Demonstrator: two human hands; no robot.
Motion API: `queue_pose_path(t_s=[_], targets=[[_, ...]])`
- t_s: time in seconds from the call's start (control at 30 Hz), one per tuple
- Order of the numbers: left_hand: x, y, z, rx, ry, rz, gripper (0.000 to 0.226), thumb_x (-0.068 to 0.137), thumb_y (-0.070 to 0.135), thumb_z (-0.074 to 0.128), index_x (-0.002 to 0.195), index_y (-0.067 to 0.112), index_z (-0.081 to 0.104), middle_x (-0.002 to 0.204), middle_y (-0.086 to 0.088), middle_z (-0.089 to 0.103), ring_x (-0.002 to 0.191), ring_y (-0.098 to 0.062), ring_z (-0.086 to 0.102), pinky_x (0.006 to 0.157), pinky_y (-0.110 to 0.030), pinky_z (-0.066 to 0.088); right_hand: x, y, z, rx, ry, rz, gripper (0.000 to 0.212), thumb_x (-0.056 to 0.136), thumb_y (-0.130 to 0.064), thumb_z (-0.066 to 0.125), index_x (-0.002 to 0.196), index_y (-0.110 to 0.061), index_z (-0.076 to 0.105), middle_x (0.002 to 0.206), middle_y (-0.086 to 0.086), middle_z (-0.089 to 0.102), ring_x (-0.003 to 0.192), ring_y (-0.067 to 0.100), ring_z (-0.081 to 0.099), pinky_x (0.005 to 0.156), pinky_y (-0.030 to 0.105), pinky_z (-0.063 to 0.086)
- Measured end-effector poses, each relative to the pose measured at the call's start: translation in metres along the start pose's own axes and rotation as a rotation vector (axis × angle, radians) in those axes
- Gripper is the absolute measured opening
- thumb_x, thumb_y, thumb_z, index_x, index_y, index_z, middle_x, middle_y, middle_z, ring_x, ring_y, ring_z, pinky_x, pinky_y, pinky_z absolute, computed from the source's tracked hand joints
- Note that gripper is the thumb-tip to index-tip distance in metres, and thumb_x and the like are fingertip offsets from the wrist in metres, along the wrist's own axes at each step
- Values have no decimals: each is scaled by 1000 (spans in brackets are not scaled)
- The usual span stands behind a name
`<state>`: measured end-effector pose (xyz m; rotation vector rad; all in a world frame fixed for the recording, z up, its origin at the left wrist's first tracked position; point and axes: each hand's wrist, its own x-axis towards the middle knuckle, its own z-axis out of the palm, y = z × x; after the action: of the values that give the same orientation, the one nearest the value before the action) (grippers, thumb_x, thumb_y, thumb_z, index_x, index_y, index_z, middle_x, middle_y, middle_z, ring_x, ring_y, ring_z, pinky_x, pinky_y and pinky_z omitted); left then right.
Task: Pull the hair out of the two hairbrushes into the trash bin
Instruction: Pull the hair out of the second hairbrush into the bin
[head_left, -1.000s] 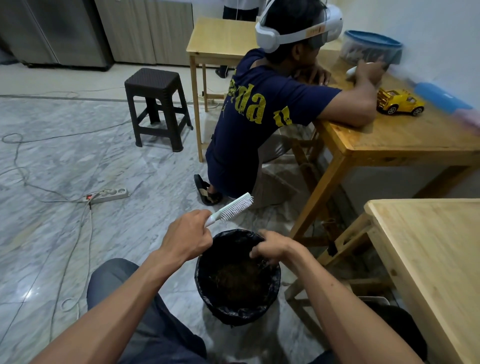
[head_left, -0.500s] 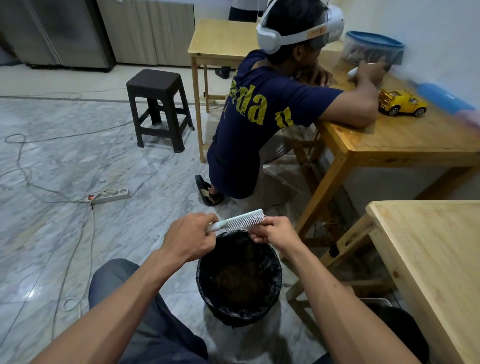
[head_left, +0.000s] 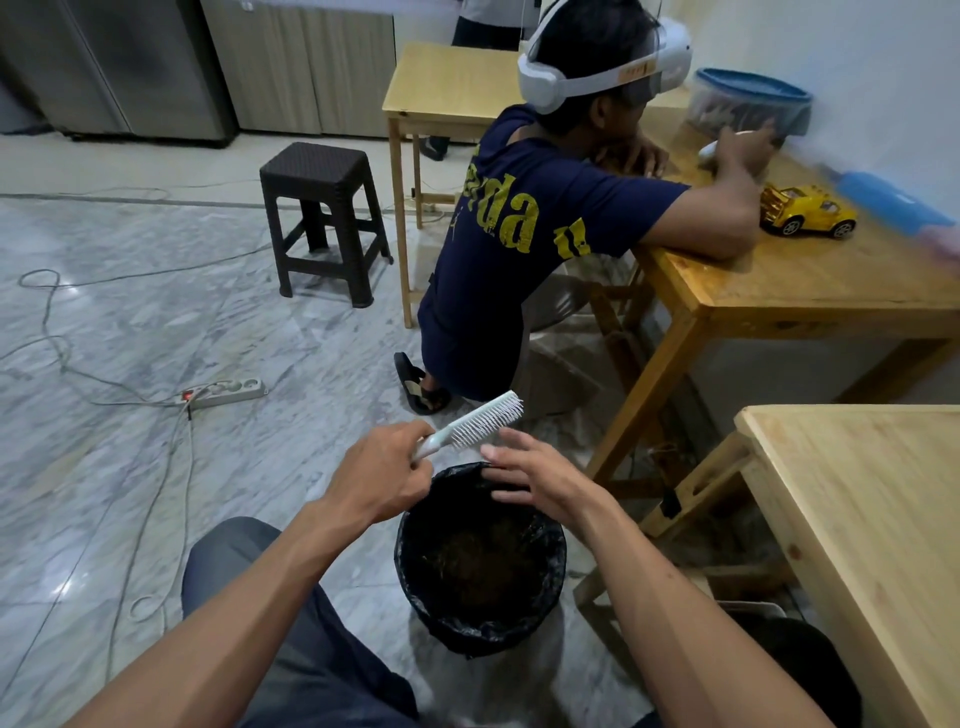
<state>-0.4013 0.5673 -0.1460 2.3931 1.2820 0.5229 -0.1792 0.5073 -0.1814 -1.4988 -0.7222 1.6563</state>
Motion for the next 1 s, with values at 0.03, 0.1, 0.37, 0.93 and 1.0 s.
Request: queue_pose_path(t_s=[0.03,0.1,0.37,0.93,1.0], targets=[[-1,2,2,-23,-17,12,29,79,20,57,106,20,67,86,2,68,71,-21,58,61,-36,50,0,-3,4,77,-19,-36,60,84,-31,85,134,-17,54,130,8,70,122,28,69,106,45,55],[-3,5,5,-50,-30,21,33,77,23,52,106,19,67,84,2,67,71,-19,58,62,-38,52,1,-9,9,121,-41,-76,41,80,-29,84,110,-6,69,110,13,77,95,21,77,85,31,63],[-2,-2,5,56,-11,-58,17,84,11,52,98,16,62,77,3,56,63,-22,51,50,-31,32,-5,-12,4,-40,37,-57,12,91,-5,77,92,7,76,73,11,71,58,9,67,58,17,59],[1,8,-1,-156,-46,-165,24,82,14,59,105,19,58,83,-2,65,59,-16,56,48,-28,42,0,-27,-8,-119,121,-31,86,92,-39,78,160,-16,32,146,12,60,118,26,69,93,40,61],[1,18,-1,-256,-76,-184,22,81,14,62,101,21,55,82,-4,66,56,-19,60,50,-35,52,-5,-44,-4,-34,121,-90,70,93,-36,77,151,-12,46,135,11,69,105,22,77,83,35,64]])
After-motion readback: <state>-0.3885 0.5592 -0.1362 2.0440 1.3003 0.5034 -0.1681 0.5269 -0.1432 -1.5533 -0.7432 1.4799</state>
